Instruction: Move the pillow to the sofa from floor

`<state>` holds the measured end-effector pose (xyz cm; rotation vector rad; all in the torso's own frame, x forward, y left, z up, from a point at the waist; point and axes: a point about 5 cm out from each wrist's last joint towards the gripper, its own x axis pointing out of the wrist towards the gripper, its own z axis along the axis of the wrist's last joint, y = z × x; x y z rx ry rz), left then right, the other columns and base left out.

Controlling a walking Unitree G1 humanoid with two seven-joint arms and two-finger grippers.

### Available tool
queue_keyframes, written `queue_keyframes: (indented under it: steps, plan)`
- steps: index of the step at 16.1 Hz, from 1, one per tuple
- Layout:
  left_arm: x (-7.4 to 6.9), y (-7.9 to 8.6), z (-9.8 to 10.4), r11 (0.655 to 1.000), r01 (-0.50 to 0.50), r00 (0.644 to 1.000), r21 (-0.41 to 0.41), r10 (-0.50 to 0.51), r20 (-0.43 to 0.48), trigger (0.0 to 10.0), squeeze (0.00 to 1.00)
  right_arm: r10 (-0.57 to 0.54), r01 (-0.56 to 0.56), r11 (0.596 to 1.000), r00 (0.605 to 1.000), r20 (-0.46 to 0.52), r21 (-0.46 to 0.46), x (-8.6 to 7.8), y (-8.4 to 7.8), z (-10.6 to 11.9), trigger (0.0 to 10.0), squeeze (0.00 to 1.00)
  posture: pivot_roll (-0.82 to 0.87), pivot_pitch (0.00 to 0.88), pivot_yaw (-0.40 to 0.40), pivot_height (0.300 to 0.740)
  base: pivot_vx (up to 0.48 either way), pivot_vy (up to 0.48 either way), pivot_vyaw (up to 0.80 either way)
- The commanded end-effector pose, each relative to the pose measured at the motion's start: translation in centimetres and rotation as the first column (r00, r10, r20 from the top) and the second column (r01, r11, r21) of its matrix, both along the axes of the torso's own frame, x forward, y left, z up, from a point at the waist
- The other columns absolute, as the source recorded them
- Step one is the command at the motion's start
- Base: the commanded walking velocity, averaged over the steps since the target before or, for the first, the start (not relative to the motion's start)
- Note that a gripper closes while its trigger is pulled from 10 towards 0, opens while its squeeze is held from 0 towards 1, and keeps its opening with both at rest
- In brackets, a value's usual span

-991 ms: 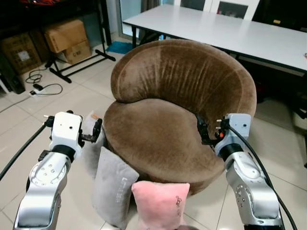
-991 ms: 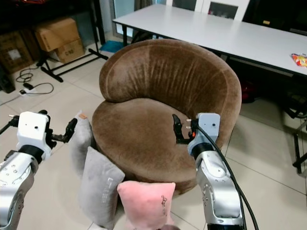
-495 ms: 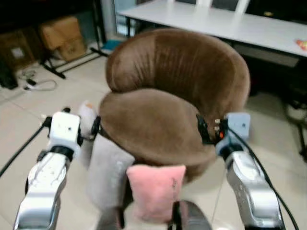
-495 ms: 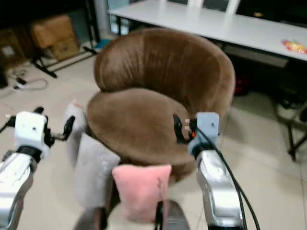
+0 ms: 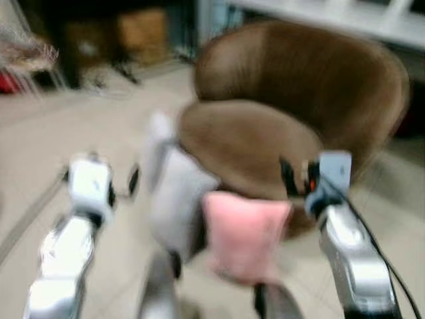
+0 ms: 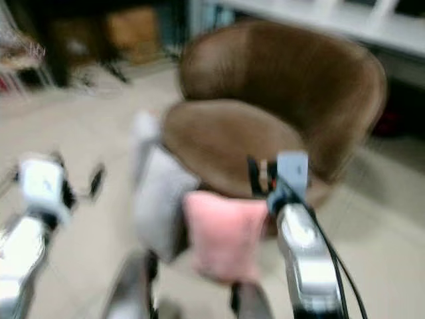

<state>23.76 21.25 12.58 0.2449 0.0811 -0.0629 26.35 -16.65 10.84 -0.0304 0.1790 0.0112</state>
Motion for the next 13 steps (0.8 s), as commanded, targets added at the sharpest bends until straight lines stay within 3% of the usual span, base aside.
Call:
queue_keyframes:
  steps: [1, 10, 13]
  plan:
    - [0.45, 0.16, 0.99, 1.000, 0.006, 0.999, 0.012, -0.007, 0.036, 10.0, 0.00, 0.016, -0.016, 1.000, 1.000, 0.027, 0.008, 0.58, 0.54, 0.87, 10.0, 1.00, -0.07, 0.000, -0.030, 0.605, 0.315, 0.000, 0.80]
    - [0.41, 0.09, 0.70, 1.000, 0.012, 1.000, 0.016, -0.012, 0.026, 10.0, 0.00, -0.007, 0.007, 1.000, 1.000, 0.005, 0.010, 0.81, 0.44, 0.71, 10.0, 1.00, -0.07, 0.000, -0.037, 0.605, 0.313, 0.000, 0.00]
    - [0.42, -0.07, 0.55, 1.000, 0.008, 1.000, 0.026, -0.008, 0.024, 10.0, 0.00, 0.067, -0.066, 0.997, 0.998, -0.012, 0.035, 0.76, 0.93, 0.58, 10.0, 1.00, -0.07, 0.000, -0.037, 0.595, 0.000, 0.000, 0.00]
